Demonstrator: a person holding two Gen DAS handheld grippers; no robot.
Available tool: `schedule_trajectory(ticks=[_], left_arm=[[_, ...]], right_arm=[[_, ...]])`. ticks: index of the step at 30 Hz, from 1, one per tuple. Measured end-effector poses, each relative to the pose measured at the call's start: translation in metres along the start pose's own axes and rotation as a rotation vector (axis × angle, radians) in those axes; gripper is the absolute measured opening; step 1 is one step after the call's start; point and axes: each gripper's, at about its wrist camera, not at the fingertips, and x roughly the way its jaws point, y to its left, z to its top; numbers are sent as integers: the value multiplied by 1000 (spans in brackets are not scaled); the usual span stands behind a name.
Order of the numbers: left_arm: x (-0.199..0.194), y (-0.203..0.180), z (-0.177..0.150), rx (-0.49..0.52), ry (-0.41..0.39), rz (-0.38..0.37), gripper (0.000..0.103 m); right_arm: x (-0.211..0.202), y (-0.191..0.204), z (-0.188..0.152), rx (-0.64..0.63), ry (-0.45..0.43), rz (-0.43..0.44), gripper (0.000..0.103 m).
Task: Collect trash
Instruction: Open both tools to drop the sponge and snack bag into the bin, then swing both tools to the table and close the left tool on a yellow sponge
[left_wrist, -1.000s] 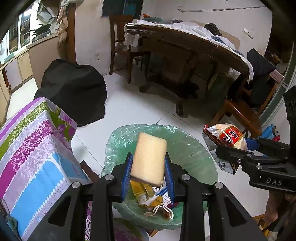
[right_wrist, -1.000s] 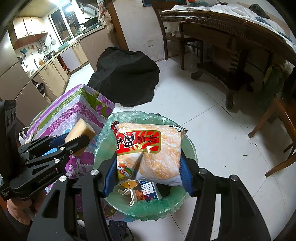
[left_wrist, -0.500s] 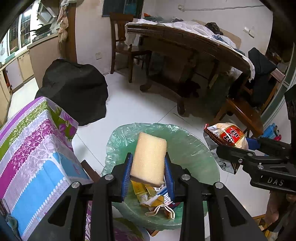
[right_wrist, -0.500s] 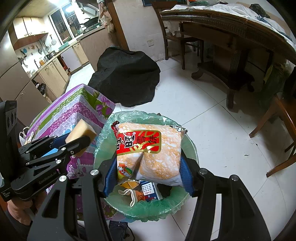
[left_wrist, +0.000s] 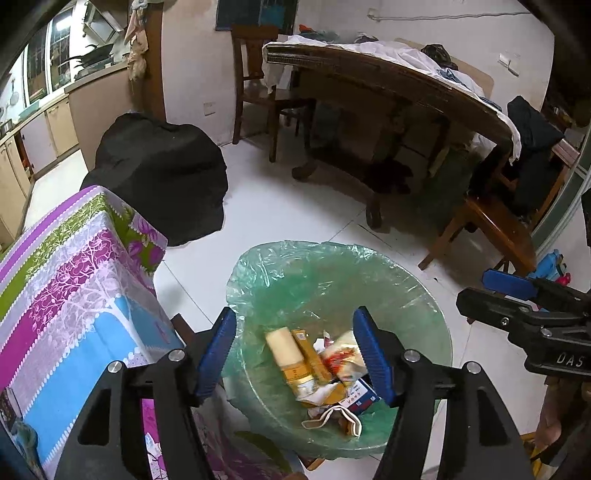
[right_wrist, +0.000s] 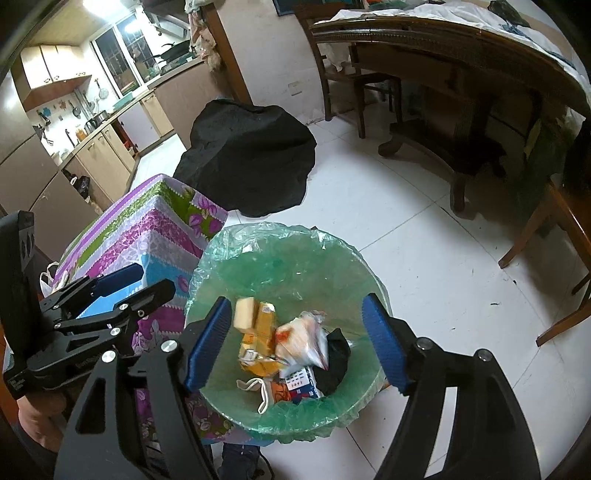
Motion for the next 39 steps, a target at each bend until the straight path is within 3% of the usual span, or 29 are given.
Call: schedule_trajectory(ticks=[17, 25, 29, 33, 39], left_arm=[[-13, 3, -12, 10, -5, 9, 66], [-48, 31, -45, 49, -35, 26, 71], [-82, 74, -71, 39, -65, 62, 73], [-124, 135, -101, -29, -105, 109, 75], [-190, 262, -150, -166, -152, 310, 75]], right_arm=[[-6, -2, -8, 6, -24, 17, 70], [-47, 24, -33, -64, -209, -24, 90], [-60, 52, -52, -113, -277, 10, 93], [-58, 90, -71, -163, -281, 93, 93], [-38, 153, -93, -235, -222, 221, 93]])
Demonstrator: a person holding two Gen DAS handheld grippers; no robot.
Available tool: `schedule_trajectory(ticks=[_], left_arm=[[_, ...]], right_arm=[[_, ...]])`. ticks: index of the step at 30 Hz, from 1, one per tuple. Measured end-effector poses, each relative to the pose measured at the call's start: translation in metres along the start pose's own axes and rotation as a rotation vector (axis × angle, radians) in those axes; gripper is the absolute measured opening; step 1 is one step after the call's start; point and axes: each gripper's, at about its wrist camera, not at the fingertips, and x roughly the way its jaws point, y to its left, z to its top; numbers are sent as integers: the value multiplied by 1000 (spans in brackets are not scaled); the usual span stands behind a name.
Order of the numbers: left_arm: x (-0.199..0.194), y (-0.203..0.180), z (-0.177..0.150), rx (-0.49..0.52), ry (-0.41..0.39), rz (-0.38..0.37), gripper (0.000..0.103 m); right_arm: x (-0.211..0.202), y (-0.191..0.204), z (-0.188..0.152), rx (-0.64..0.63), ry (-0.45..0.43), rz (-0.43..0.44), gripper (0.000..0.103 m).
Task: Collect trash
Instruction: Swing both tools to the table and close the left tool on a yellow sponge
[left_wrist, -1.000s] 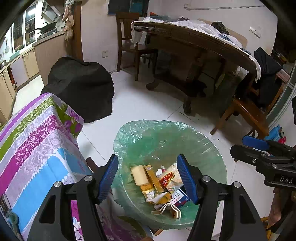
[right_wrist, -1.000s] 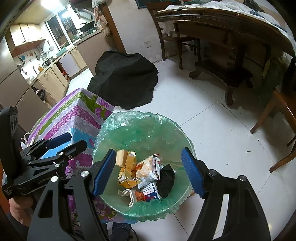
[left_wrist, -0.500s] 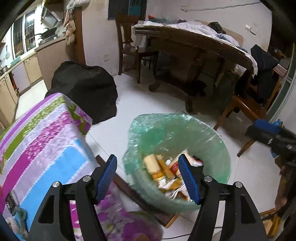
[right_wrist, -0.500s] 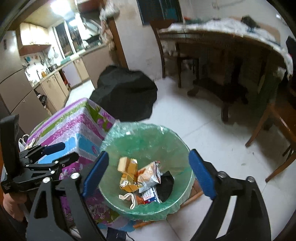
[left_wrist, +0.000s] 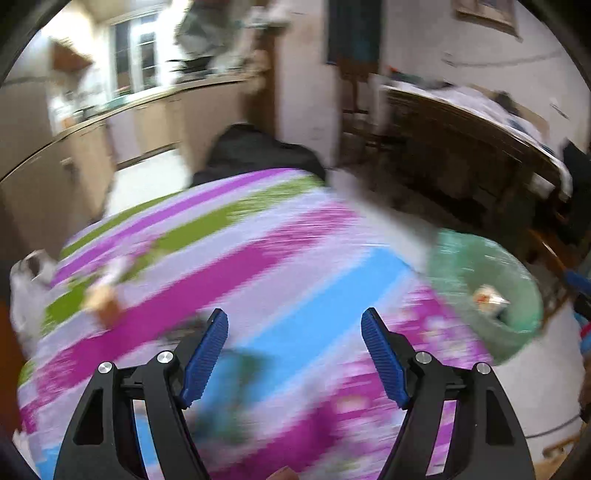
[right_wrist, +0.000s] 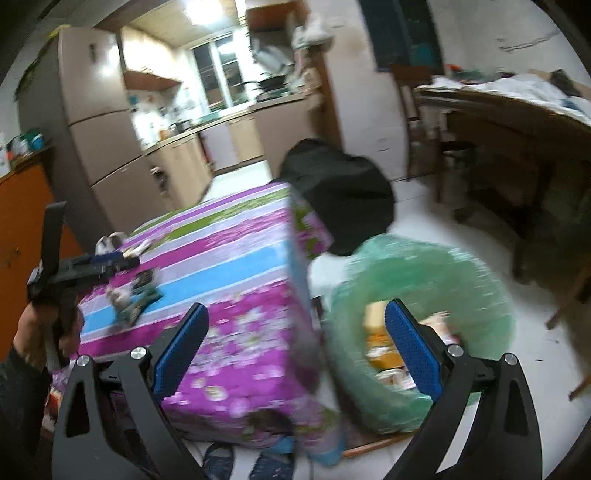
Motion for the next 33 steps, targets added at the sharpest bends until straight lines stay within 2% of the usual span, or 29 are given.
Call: schedule_trajectory(ticks=[4, 7, 11, 15, 18, 19, 22, 23, 28, 33], left_arm=[[-2, 103, -10, -119, -7, 100, 75], [19, 175, -20, -187, 48, 130, 75], [46, 214, -28, -205, 88, 120, 75], [68, 209, -19, -160, 68, 69, 75], [78, 205, -13, -132, 62, 76, 72], [83, 209, -11, -138, 65, 76, 67], [94, 207, -11, -156, 90, 58, 41], [96, 206, -12, -159, 94, 59, 39], [90, 205, -15, -163, 67, 72, 36], [60, 207, -19, -200, 18, 83, 35]], right_arm=[[17, 34, -1, -32, 26, 52, 93], [30, 55, -2, -55, 50, 76, 93], [46, 77, -5, -82, 81, 90, 93], [65, 97, -3, -108, 111, 99, 93], [75, 107, -1, -123, 125, 107, 93], [77, 109, -1, -126, 128, 111, 93], [85, 117, 1, -138, 139, 129, 93], [89, 120, 2, -143, 144, 140, 93], [107, 142, 9, -167, 169, 199, 93], [140, 178, 16, -199, 227, 291, 93]])
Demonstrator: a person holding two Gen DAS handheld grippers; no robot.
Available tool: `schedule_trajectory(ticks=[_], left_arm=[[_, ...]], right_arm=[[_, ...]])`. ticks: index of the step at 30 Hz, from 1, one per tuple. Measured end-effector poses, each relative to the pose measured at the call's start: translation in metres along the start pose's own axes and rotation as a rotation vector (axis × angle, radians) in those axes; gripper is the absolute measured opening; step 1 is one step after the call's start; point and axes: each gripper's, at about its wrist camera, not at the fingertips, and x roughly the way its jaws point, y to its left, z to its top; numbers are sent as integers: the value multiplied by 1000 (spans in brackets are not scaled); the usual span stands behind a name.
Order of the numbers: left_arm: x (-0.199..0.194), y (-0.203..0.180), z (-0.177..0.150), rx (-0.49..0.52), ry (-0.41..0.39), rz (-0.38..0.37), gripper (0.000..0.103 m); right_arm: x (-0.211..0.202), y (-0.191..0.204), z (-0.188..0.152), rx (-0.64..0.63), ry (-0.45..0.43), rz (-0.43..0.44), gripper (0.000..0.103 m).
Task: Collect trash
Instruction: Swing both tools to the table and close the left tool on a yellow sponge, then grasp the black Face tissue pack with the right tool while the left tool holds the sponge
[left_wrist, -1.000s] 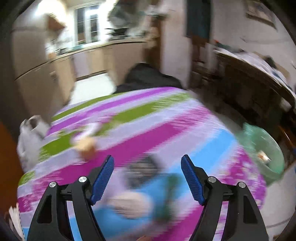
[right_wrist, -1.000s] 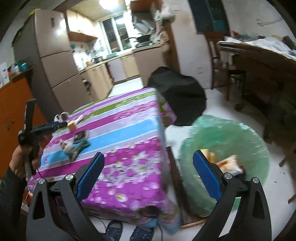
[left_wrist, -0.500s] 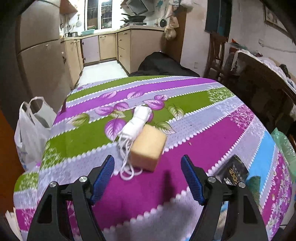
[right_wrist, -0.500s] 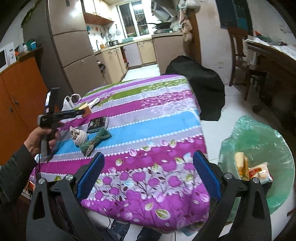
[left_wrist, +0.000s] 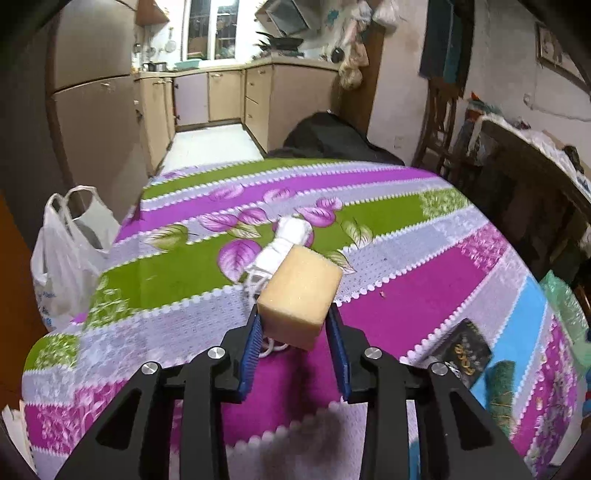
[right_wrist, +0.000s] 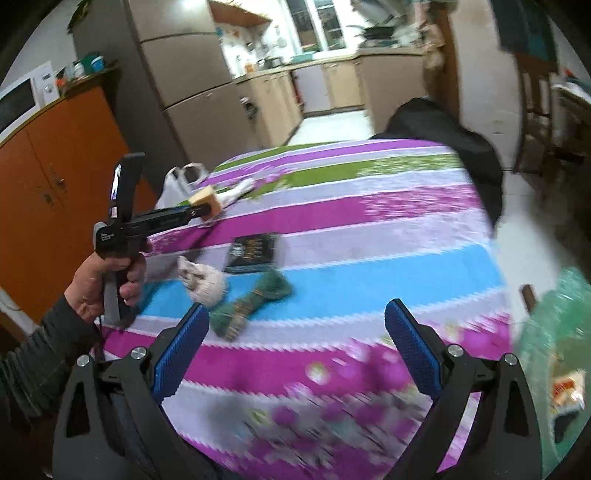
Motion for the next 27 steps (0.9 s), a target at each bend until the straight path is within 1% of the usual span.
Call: schedule_trajectory(ticks=[4, 5, 7, 9, 11, 14, 19, 20, 22, 23, 24, 25, 27], left_arm=[[-28, 3, -5, -24, -42, 13, 35], [-35, 3, -6, -28, -52, 23, 35], [-43, 7, -10, -42, -59, 19, 35], [-50, 9, -14, -55, -63, 19, 35], [-52, 12, -18, -65, -59, 12, 35], [-53, 13, -23, -73, -52, 5, 35], [-50, 14, -27, -85, -43, -9, 35], [-48, 14, -26, -84, -42, -9, 35], [-47, 12, -27, -85, -41, -13, 34], [-46, 13, -27, -87, -40, -13, 35], [-45, 12, -27, -89, -40, -14, 35], [-44, 11, -27, -89, -39, -16, 34], [-44, 10, -28, -90, -37, -12, 34]], right_arm=[[42, 25, 20, -21, 55, 51, 89], [53, 30, 26, -24, 71, 56, 89], [78, 41, 37, -25, 107, 55, 89], [101, 50, 47, -38, 132, 20, 89], [119, 55, 55, -43, 158, 2, 89], [147, 56, 60, -46, 209, -60, 89], [162, 59, 55, -76, 242, -109, 89], [163, 58, 54, -82, 243, -122, 87], [163, 57, 52, -88, 239, -142, 73], [163, 57, 52, -93, 236, -148, 70], [163, 58, 52, -95, 236, -144, 63], [162, 58, 52, -100, 236, -143, 61], [159, 59, 53, -108, 220, -138, 60]])
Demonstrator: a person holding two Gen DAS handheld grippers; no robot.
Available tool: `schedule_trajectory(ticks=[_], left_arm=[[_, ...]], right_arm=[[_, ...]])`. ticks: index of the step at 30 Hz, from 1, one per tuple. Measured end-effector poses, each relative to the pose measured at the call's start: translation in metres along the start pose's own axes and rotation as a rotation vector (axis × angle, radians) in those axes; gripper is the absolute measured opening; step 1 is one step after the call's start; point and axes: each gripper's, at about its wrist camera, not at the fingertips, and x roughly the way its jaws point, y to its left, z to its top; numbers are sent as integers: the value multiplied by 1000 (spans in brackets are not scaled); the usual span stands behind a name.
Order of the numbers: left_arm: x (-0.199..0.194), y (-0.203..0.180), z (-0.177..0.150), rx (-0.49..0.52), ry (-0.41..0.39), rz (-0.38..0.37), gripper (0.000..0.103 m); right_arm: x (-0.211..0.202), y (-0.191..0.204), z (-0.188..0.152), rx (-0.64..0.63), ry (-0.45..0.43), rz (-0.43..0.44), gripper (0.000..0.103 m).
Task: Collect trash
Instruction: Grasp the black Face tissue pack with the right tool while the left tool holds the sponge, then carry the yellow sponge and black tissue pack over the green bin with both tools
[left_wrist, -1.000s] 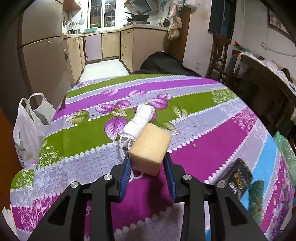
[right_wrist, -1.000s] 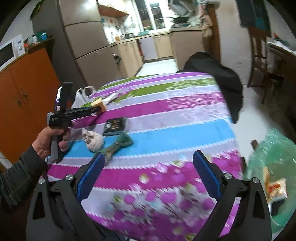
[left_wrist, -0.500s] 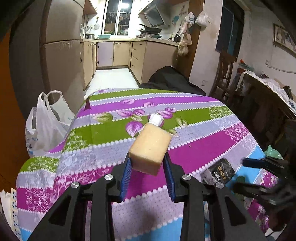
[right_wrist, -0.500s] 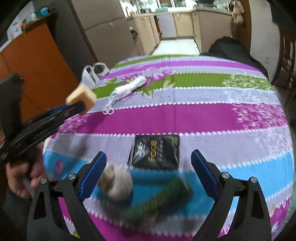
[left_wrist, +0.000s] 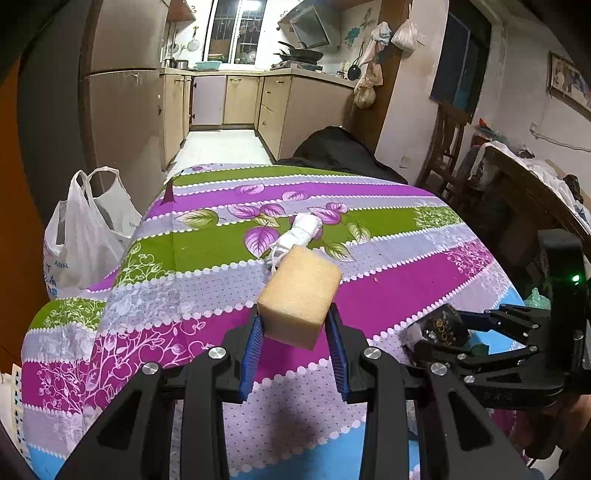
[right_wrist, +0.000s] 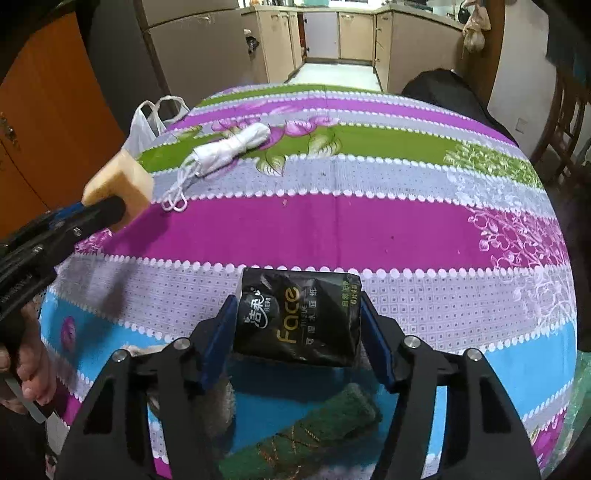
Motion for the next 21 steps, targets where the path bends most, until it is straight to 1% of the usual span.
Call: schedule_trajectory(ticks=[4, 8, 13, 16, 21], left_arm=[[-5, -4, -2, -8, -7, 3, 34], [-23, -16, -4, 9, -41, 15, 34], [-49, -37, -2, 23, -77, 7, 35], [-67, -60, 0, 45, -99, -26, 35], [-88, -125, 2, 123, -124, -106, 34]], right_arm=[[-19, 2, 0, -5, -66, -2, 59], [-49, -1, -3, -9, -139, -17, 59], [-101, -14, -14, 25, -248, -32, 59], [-138, -29, -32, 44, -302, -59, 59], [-202, -67, -68, 91, -381, -140, 59]])
